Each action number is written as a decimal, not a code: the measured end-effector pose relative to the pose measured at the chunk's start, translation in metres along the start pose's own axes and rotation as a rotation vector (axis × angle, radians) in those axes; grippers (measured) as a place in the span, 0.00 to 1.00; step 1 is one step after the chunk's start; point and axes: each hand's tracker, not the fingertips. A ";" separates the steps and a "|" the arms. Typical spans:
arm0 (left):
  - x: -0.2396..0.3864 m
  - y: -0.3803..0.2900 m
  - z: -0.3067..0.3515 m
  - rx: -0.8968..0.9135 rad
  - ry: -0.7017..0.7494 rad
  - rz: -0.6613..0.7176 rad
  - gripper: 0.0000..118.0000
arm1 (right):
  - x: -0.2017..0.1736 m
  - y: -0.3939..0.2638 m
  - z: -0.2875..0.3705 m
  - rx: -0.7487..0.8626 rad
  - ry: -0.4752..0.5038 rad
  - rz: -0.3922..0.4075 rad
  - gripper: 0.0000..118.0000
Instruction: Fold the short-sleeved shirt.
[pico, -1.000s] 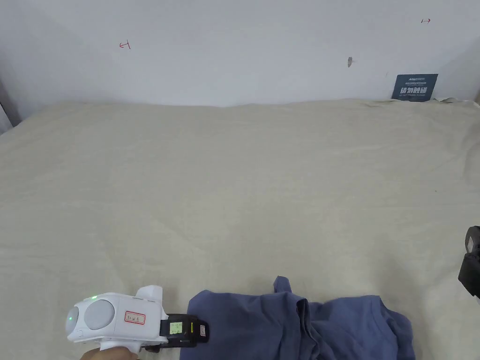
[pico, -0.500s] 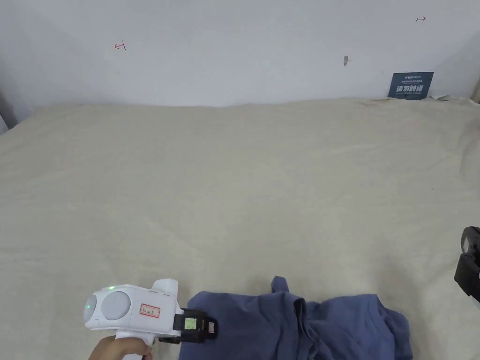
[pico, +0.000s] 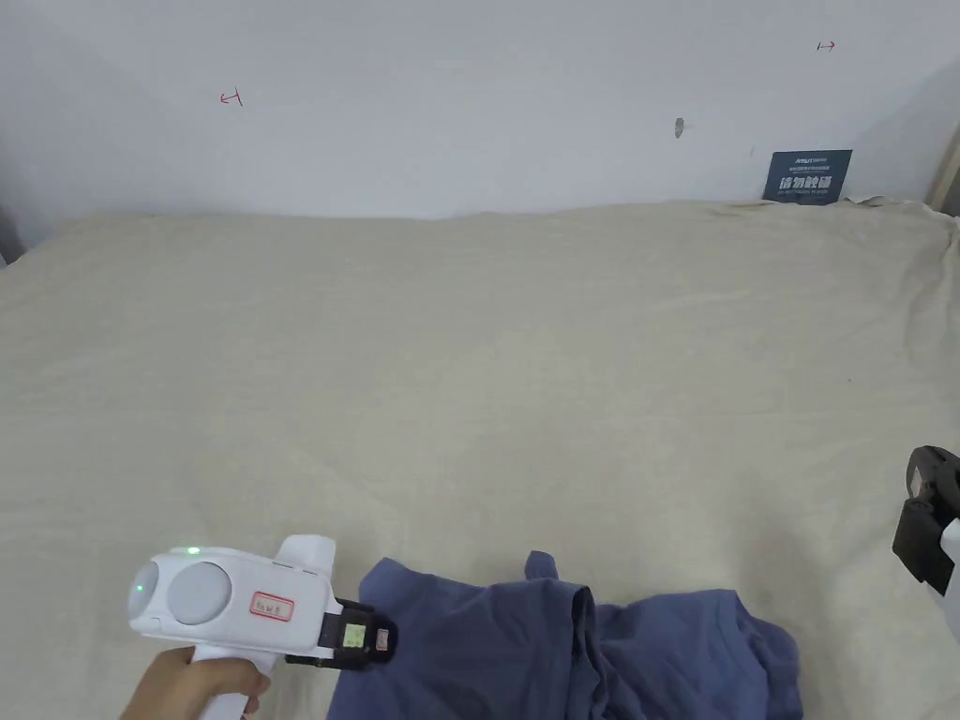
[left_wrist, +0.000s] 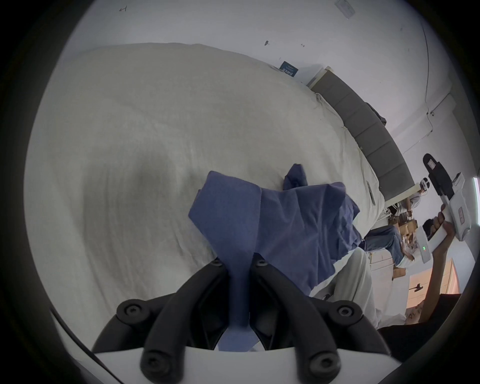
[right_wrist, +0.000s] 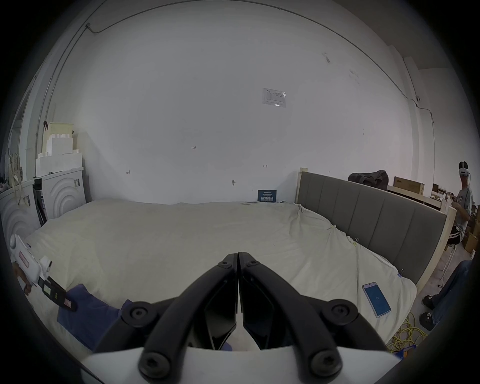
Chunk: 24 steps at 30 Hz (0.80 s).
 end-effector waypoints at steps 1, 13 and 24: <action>-0.001 0.002 0.006 0.003 0.005 -0.001 0.08 | 0.000 0.001 0.000 0.002 0.001 -0.002 0.00; -0.052 0.010 0.080 0.018 0.216 0.043 0.08 | -0.007 0.000 -0.001 0.011 0.025 -0.009 0.00; 0.017 0.029 0.054 -0.030 0.193 0.031 0.08 | -0.004 0.003 0.003 0.016 0.037 -0.014 0.00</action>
